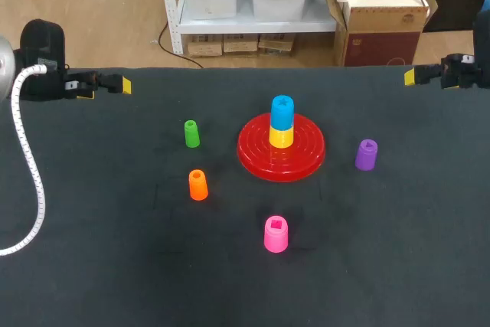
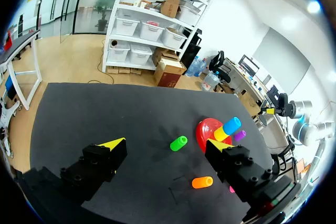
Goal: Pick up and stack the cylinders on the red base in this order: pink,purple,orange,green
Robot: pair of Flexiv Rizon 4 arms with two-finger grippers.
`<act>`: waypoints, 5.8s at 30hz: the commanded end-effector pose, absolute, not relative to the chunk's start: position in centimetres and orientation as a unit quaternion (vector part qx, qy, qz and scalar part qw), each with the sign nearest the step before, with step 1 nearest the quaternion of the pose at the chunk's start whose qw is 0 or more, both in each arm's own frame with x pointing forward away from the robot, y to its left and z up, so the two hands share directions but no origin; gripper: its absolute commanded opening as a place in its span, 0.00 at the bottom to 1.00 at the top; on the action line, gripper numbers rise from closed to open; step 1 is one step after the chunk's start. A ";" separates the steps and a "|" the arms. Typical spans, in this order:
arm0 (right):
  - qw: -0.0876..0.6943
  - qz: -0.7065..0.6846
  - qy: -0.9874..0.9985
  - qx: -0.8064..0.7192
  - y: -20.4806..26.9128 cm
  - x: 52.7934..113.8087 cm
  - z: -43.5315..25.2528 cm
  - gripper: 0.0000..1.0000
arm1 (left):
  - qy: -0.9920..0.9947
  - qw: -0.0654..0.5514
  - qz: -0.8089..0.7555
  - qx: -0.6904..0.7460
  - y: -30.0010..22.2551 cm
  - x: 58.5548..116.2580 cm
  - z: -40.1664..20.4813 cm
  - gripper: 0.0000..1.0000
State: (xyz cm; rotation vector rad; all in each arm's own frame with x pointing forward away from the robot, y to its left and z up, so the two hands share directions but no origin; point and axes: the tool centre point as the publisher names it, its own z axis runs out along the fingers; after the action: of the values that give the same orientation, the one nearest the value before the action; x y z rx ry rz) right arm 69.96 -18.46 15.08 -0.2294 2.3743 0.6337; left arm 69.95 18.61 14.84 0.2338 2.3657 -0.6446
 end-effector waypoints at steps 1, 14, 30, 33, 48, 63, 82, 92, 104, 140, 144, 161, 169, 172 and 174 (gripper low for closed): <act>0.330 0.243 0.908 -0.088 -18.5 70.0 15.0 1.00 | 0.908 0.330 -0.244 0.088 18.5 70.0 15.0 1.00; 0.330 0.243 0.908 -0.088 -18.5 70.0 15.0 1.00 | 0.908 0.330 -0.244 0.088 18.5 70.0 15.0 1.00; 0.330 0.243 0.908 -0.088 -18.5 70.0 15.0 1.00 | 0.908 0.330 -0.244 0.088 18.5 70.0 15.0 1.00; 0.330 0.243 0.908 -0.088 -18.5 70.0 15.0 1.00 | 0.897 0.339 -0.263 0.108 18.4 69.6 15.3 1.00; 0.330 0.243 0.908 -0.088 -18.5 70.0 15.0 1.00 | 0.623 0.405 -0.354 0.568 18.2 67.0 17.9 1.00; 0.330 0.243 0.908 -0.088 -18.5 70.0 15.0 1.00 | 0.615 0.375 -0.326 0.612 18.8 68.7 14.9 1.00; 0.330 0.243 0.908 -0.088 -18.5 70.0 15.0 1.00 | 0.640 0.369 -0.295 0.606 20.5 70.2 12.3 1.00; 0.330 0.243 0.908 -0.088 -18.5 70.0 15.0 1.00 | 0.655 0.365 -0.305 0.587 20.6 70.4 12.7 1.00; 0.330 0.243 0.908 -0.088 -18.5 70.0 15.0 1.00 | 0.655 0.365 -0.305 0.587 20.6 70.4 12.7 1.00; 0.187 0.141 0.932 -0.279 3.8 61.2 12.6 1.00 | 0.655 0.365 -0.305 0.587 20.6 70.4 12.7 1.00; 0.172 0.115 0.940 -0.270 5.3 58.7 12.1 1.00 | 0.655 0.365 -0.305 0.587 20.6 70.4 12.7 1.00; 0.159 0.120 0.958 -0.205 6.6 52.6 11.1 1.00 | 0.655 0.365 -0.305 0.587 20.6 70.4 12.7 1.00; 0.159 0.120 0.958 -0.205 6.6 52.6 11.1 1.00 | 0.655 0.365 -0.305 0.587 20.6 70.4 12.7 1.00; 0.159 0.120 0.958 -0.205 6.6 52.6 11.1 1.00 | 0.655 0.365 -0.305 0.587 20.6 70.4 12.7 1.00; 0.159 0.120 0.958 -0.205 6.6 52.6 11.1 1.00 | 0.655 0.365 -0.305 0.587 20.6 70.4 12.7 1.00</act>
State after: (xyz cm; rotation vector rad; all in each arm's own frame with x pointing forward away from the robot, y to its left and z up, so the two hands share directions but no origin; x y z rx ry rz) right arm 52.63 6.61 11.16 -0.5887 2.7443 0.3427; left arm 70.46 20.52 12.80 1.5121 1.6863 -0.7864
